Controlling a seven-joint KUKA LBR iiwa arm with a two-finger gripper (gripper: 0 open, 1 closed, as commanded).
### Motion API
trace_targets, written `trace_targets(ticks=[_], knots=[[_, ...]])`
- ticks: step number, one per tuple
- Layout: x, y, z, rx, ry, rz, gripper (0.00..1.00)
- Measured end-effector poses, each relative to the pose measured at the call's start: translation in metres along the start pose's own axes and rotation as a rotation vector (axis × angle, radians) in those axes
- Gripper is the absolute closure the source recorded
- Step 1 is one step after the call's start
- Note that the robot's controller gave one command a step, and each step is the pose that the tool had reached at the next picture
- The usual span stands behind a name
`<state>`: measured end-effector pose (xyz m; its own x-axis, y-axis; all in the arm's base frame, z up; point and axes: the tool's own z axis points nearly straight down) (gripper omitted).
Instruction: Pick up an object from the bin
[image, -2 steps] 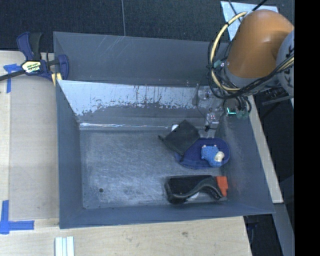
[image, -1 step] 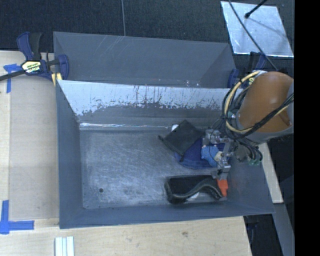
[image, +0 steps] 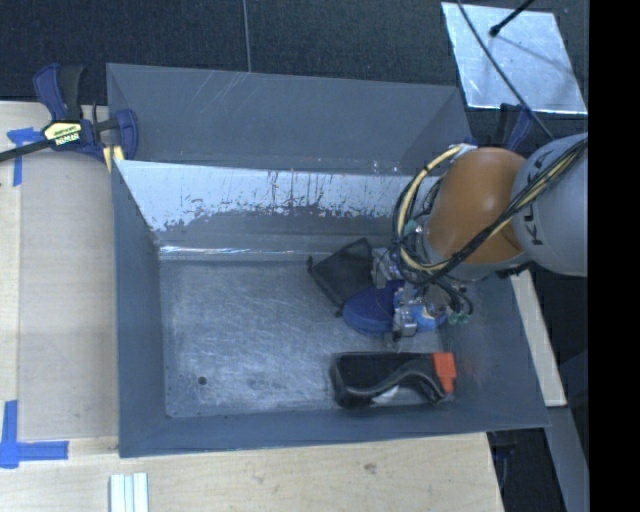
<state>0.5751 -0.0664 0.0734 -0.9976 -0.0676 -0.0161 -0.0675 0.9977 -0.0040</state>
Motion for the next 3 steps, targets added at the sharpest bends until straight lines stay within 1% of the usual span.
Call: trace_targets(ticks=[1,2,3], knots=[[0.002,-0.002,-0.003,0.001,0.009,0.001,1.00],[0.045,-0.015,-0.146,-0.001,0.006,0.005,1.00],[0.045,-0.014,-0.141,-0.003,0.013,0.003,1.00]])
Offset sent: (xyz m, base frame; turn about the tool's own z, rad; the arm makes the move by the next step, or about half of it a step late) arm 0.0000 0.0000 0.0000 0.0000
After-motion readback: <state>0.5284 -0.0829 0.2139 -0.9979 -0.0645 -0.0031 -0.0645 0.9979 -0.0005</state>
